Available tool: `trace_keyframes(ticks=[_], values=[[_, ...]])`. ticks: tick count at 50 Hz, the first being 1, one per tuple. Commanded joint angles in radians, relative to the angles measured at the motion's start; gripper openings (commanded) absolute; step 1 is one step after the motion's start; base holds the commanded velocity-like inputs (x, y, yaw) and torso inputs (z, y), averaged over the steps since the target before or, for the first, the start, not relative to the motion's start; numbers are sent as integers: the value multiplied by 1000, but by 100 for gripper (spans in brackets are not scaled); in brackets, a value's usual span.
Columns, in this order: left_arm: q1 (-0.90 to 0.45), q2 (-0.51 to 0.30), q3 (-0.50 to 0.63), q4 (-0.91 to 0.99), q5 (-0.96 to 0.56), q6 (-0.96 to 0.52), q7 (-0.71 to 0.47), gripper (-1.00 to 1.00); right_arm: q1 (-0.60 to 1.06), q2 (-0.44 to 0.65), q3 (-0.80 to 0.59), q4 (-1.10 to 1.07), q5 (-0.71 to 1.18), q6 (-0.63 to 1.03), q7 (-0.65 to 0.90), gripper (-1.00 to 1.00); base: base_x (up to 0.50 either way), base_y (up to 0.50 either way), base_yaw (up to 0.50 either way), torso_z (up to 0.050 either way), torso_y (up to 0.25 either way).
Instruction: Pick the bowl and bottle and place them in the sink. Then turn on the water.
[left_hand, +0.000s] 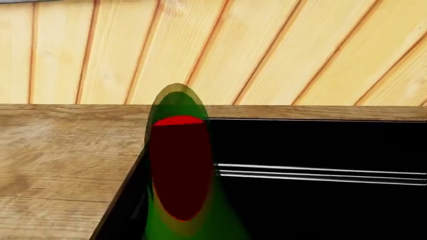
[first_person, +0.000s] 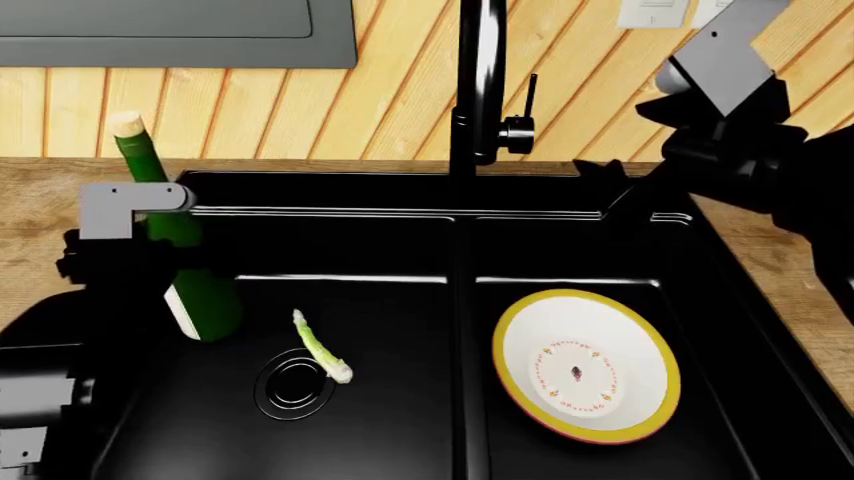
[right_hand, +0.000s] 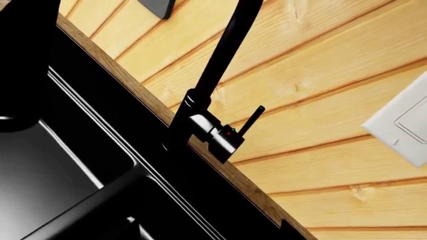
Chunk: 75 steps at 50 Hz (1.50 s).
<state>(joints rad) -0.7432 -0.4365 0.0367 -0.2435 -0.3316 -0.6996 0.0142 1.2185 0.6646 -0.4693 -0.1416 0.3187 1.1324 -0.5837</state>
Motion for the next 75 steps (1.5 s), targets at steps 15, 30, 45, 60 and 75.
trace_keyframes(ticks=[15,30,45,60,75], values=[[117,-90,-95,318,-81,-150,21,100,12,-2,0,-5,7,-11,3,100,0,0,0,0,0],[146,-132,-234,517,-154,-232,-27,100,18,-30,50,-12,28,16,31,100,0,0,0,-3,-2],[1,-158,-266,607,-196,-298,-59,100,12,-62,87,13,40,19,58,100,0,0,0,0,0],[-439,-86,-30,335,-78,-224,-88,100,32,-125,184,85,43,40,139,100,0,0,0,0,0],[-632,74,171,-20,14,-98,-41,100,111,-213,286,232,28,5,226,100,0,0,0,0,0]])
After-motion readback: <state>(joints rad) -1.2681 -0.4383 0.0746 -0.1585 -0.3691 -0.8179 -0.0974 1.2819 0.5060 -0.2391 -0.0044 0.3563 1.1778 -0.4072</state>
